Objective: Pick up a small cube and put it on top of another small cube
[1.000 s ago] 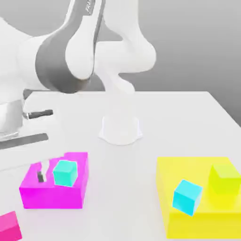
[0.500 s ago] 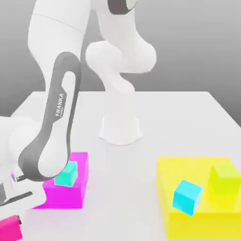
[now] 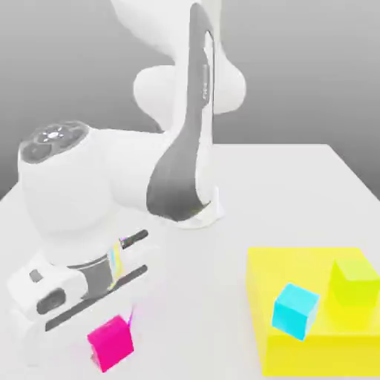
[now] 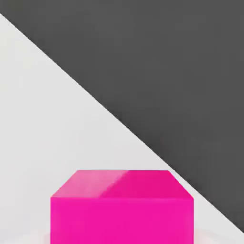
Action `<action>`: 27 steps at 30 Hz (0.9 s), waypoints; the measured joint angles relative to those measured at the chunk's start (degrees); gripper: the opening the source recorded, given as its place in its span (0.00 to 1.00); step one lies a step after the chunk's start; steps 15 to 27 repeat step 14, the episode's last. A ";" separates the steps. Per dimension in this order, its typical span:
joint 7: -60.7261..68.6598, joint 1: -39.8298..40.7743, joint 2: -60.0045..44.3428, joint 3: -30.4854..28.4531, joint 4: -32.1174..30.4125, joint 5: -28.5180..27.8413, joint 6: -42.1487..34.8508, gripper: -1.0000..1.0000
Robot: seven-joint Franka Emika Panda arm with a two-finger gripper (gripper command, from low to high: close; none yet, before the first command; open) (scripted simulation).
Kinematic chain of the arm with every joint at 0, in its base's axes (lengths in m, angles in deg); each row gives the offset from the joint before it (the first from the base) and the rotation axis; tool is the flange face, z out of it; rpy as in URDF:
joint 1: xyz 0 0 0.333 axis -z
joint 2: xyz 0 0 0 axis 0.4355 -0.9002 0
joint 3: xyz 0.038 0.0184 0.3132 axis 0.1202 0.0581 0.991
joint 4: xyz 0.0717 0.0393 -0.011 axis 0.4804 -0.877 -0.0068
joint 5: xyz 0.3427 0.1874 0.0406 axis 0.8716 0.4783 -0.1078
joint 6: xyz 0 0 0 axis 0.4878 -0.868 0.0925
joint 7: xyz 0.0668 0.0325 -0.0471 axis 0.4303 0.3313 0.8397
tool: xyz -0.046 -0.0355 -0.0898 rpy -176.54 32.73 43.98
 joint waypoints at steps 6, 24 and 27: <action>-10.20 -12.28 10.16 7.37 -5.21 -6.88 -3.12 0.00; -20.51 -26.77 11.23 12.98 -7.66 -12.88 -0.04 1.00; -20.51 -26.77 11.23 12.98 -7.66 -12.88 -0.04 1.00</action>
